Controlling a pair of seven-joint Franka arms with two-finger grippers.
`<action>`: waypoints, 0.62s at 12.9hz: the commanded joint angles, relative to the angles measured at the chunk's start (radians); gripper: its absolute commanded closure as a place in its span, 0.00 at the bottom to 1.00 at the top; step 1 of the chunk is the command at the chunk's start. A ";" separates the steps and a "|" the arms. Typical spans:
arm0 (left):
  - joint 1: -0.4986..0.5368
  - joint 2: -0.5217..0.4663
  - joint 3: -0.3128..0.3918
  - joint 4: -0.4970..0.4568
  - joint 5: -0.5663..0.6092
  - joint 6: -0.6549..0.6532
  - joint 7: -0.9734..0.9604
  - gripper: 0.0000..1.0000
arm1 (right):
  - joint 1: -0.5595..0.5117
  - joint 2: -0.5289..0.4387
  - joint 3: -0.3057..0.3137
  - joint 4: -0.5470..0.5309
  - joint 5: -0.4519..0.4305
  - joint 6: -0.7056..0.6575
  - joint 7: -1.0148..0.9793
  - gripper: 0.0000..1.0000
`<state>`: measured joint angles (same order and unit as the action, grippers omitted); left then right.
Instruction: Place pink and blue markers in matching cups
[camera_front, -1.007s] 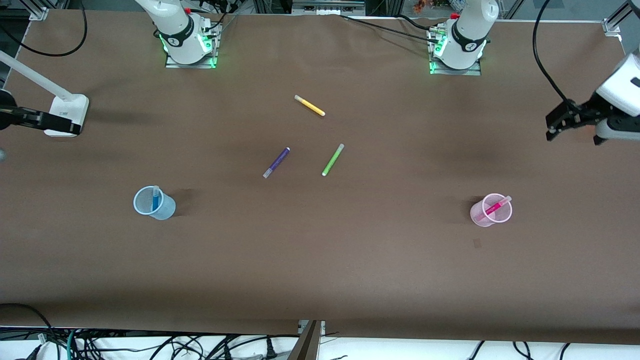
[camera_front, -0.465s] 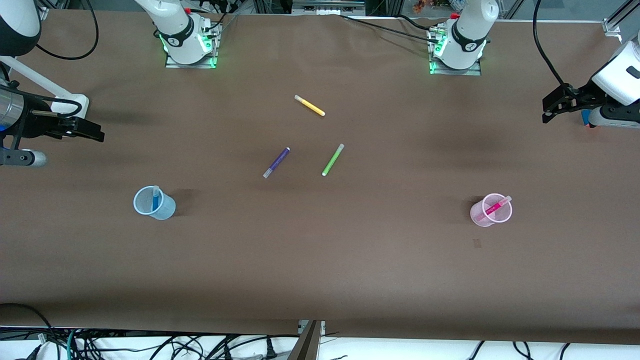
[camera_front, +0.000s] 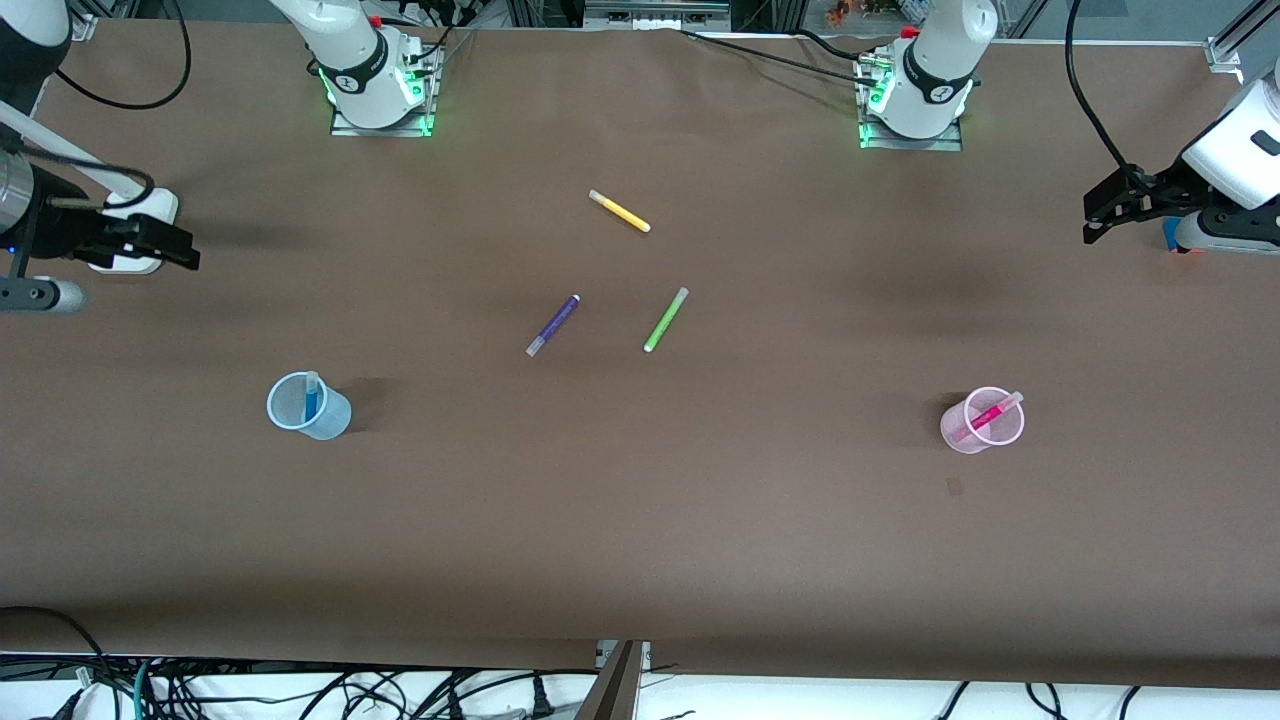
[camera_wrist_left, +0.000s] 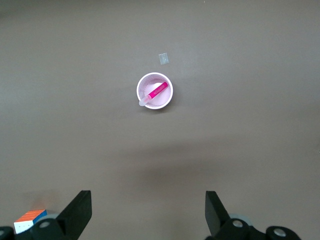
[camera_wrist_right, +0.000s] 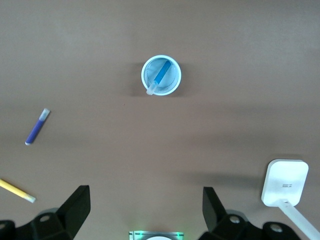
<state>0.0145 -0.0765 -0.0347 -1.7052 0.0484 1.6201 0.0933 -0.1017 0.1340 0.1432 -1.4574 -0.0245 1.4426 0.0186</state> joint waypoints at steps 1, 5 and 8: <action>-0.007 0.009 0.003 0.030 -0.028 -0.026 0.002 0.00 | 0.112 -0.072 -0.109 -0.084 -0.011 0.010 -0.031 0.01; -0.004 0.011 0.001 0.029 -0.030 -0.029 0.005 0.00 | 0.122 -0.181 -0.139 -0.218 -0.006 0.120 -0.025 0.01; -0.004 0.014 0.001 0.029 -0.030 -0.032 0.003 0.00 | 0.123 -0.182 -0.139 -0.219 -0.009 0.120 -0.029 0.01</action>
<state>0.0134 -0.0753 -0.0377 -1.7035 0.0483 1.6107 0.0933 0.0048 -0.0178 0.0178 -1.6360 -0.0245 1.5372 0.0054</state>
